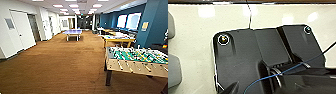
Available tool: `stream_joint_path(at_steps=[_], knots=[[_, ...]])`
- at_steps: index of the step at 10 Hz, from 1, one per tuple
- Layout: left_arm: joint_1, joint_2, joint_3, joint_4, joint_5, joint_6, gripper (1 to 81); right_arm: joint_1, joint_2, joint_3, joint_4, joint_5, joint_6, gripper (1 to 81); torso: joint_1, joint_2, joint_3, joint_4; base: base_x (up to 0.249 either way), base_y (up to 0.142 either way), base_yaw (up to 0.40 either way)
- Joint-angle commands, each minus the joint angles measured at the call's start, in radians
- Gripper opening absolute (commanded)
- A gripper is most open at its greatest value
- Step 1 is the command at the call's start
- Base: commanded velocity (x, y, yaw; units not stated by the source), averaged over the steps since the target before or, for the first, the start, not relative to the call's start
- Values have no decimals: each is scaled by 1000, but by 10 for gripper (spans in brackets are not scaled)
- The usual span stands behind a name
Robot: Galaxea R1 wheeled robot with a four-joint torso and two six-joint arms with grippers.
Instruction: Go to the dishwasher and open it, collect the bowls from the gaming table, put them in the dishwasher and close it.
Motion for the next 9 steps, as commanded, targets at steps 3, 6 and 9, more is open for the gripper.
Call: stream_joint_path(at_steps=[3,6,9], knots=[[-40,-7,-1,1,47,-1,811,35,10,2,-9,-54,-3,811,0,0,0,0,0,0,0],[-40,-4,-1,1,47,-1,811,35,40,-48,-13,-74,-3,811,0,0,0,0,0,0,0],[-40,-4,-1,1,47,0,811,28,61,-78,-18,-70,-5,811,0,0,0,0,0,0,0]])
